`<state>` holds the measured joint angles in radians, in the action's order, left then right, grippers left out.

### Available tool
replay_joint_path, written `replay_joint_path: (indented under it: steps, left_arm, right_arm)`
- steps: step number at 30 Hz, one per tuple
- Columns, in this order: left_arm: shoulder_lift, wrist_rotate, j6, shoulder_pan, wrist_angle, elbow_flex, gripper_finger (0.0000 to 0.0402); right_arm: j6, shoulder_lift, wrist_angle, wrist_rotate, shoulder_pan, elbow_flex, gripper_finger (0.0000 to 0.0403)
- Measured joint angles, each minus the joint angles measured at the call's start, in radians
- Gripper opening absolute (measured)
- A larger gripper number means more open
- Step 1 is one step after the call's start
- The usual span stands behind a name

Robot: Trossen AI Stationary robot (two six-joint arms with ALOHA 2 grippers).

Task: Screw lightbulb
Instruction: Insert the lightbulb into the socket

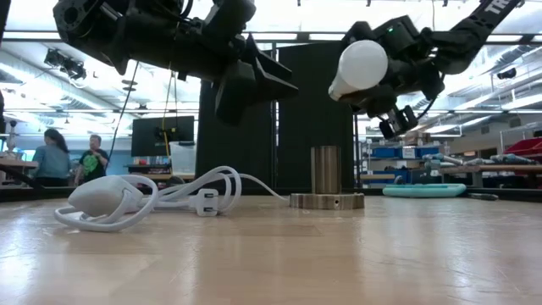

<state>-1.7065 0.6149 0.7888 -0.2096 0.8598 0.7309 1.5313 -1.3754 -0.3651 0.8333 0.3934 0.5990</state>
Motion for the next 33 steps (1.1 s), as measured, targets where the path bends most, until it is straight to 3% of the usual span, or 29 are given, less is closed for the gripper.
replay_joint_path:
  steps: [7, 17, 25, 33]
  left_arm:
    - [0.000, -0.024, 0.044, 0.002, -0.042, 0.000, 0.0218]
    - [0.000, -0.005, -0.001, 0.000, -0.080, 0.000, 0.0218]
    - [-0.001, -0.010, -0.060, -0.024, -0.136, 0.000, 0.0218]
    - [-0.003, -0.153, -0.071, -0.014, -0.110, 0.000, 0.0219]
  right_arm:
    - [0.085, -0.128, 0.103, 0.032, -0.029, 0.091, 0.0151]
    - [0.201, -0.339, 0.147, 0.301, -0.078, 0.238, 0.0151]
    - [0.180, -0.402, 0.206, 0.313, -0.011, 0.284, 0.0151]
    - [0.169, -0.402, 0.234, 0.317, 0.016, 0.282, 0.0151]
